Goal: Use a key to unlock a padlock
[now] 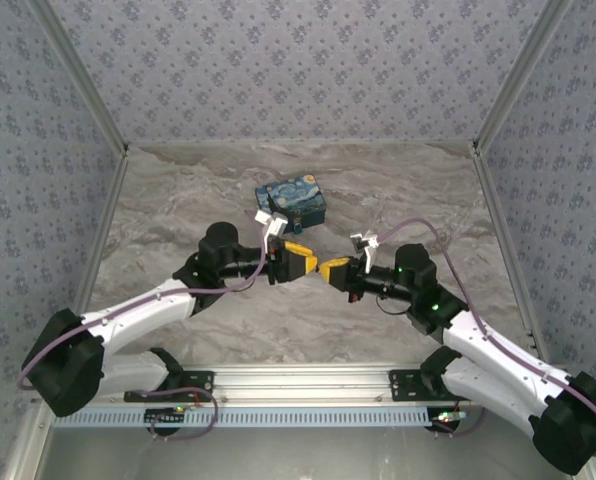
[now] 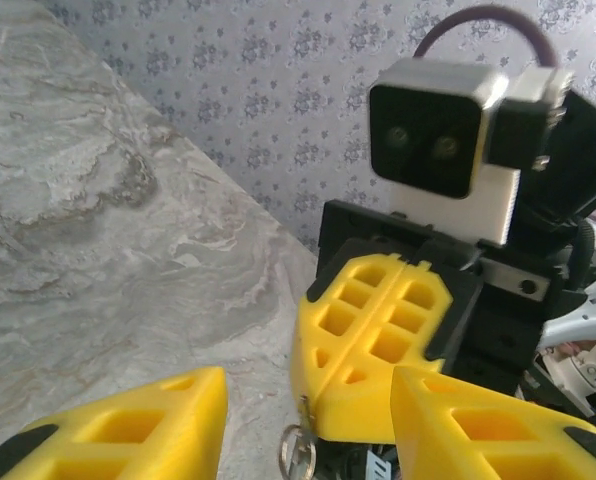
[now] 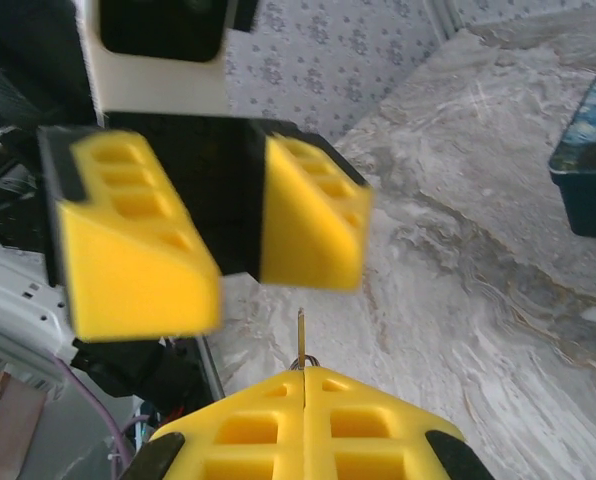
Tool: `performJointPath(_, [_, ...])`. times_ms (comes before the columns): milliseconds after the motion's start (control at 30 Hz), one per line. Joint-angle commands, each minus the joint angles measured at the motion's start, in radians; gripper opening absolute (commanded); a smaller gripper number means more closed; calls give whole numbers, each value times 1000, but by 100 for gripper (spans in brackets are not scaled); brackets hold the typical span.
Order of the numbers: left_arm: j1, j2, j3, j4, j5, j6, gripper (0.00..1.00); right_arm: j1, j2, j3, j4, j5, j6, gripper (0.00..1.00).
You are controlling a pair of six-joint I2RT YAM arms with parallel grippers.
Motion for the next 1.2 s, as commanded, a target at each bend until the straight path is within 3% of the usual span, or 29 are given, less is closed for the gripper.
performJointPath(0, [-15, 27, 40, 43, 27, 23, 45, 13, -2, 32, 20, -19, -11, 0])
performJointPath(333, [-19, 30, 35, 62, 15, 21, 30, 22, 0, 27, 13, 13, -13, 0])
performJointPath(600, [-20, 19, 34, 48, 14, 32, 2, 21, 0, 25, 15, 36, -3, 0])
performJointPath(667, [-19, 11, 34, 43, 12, 35, 0, 17, -1, 24, 5, 35, -1, 2])
performJointPath(867, [-20, -29, 47, -14, -3, 70, 0, -24, -32, -5, -7, -13, 2, 25])
performJointPath(1067, [-22, -42, 57, -18, 6, 72, 0, -67, -47, -75, 231, -91, 103, 44])
performJointPath(1167, [-20, -41, 61, -17, -4, 66, 0, -50, -32, -54, 229, -105, 99, 51])
